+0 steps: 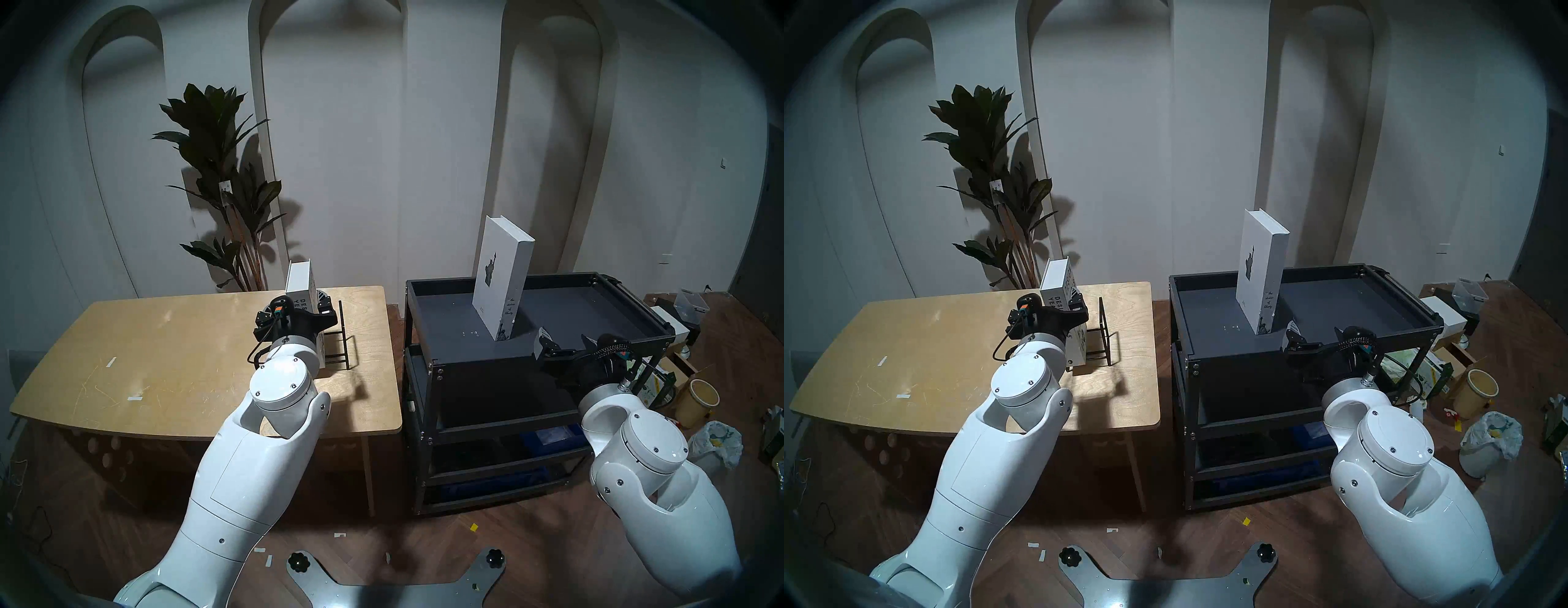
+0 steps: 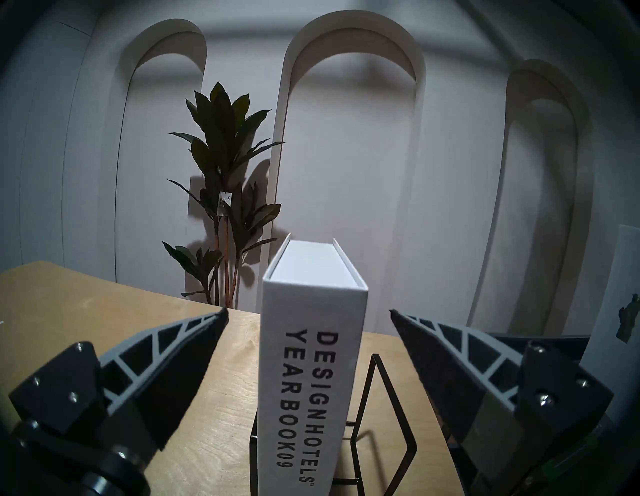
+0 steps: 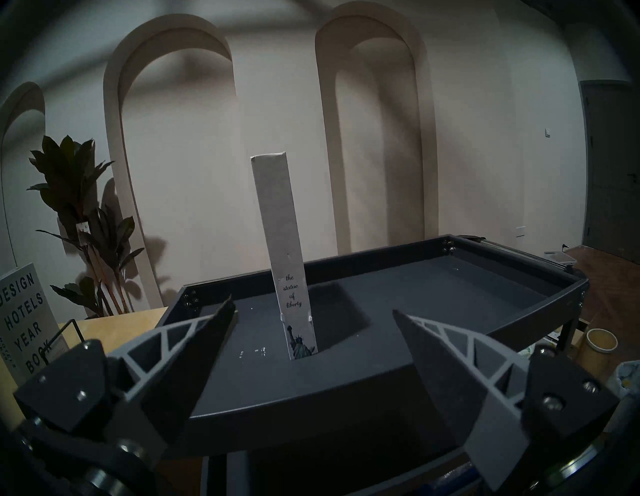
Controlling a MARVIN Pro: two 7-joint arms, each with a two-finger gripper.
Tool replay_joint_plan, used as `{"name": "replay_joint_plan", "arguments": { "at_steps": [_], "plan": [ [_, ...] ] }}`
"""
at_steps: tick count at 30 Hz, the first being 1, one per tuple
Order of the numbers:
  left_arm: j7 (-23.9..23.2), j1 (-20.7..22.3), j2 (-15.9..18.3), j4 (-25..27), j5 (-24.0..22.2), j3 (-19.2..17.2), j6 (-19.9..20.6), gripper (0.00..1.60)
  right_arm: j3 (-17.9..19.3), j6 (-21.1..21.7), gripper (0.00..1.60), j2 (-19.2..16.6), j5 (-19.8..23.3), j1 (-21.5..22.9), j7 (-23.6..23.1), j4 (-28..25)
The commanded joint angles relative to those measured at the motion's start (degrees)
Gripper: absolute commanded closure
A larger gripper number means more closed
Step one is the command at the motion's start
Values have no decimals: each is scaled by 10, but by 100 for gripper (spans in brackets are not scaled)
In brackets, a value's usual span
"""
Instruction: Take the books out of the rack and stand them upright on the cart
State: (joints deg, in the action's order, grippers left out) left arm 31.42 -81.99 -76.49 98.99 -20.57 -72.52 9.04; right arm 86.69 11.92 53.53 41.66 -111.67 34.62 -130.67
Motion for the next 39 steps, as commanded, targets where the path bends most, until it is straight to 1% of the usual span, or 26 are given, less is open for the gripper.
{"name": "replay_joint_plan", "arguments": {
  "at_steps": [1,2,11,17,27,28,29,30,31,32,33,34,35,37,38,39],
  "plan": [
    [3,52,-5,-25,26,9,-14,0,1,3,0,2,0,7,5,-19],
    [6,64,-7,-39,31,9,-17,0,0,2,0,2,0,7,6,-18],
    [7,109,-11,-92,45,4,-32,0,-9,-9,0,1,-7,9,8,-14],
    [0,123,-14,-117,44,4,-37,0,-17,-13,0,0,-13,13,7,-13],
    [-12,131,-17,-134,40,1,-37,0,-24,-20,0,2,-19,16,4,-10],
    [-14,133,-18,-136,39,0,-36,16,-25,-22,0,3,-20,17,4,-9],
    [-15,134,-18,-137,39,-1,-36,23,-26,-22,0,4,-22,18,5,-7],
    [-16,134,-18,-137,38,-2,-35,38,-28,-22,0,4,-24,19,6,-6],
    [-17,135,-19,-138,38,-2,-34,43,-29,-23,0,4,-26,20,6,-5],
    [-18,136,-19,-138,38,-3,-34,69,-30,-23,0,5,-26,21,6,-4],
    [-18,136,-19,-138,38,-3,-34,69,-30,-23,0,5,-26,21,6,-4],
    [-19,137,-19,-138,39,-2,-32,78,-31,-23,0,5,-27,22,5,-3],
    [-18,139,-20,-137,41,-2,-28,98,-35,-26,0,0,-35,24,2,1],
    [-17,140,-19,-137,44,-1,-27,98,-37,-27,0,-2,-41,25,0,3],
    [-16,141,-19,-135,46,0,-25,137,-43,-27,0,-7,-54,27,1,5],
    [-16,142,-19,-133,47,1,-23,160,-47,-28,0,-8,-60,28,1,8]
  ]
}}
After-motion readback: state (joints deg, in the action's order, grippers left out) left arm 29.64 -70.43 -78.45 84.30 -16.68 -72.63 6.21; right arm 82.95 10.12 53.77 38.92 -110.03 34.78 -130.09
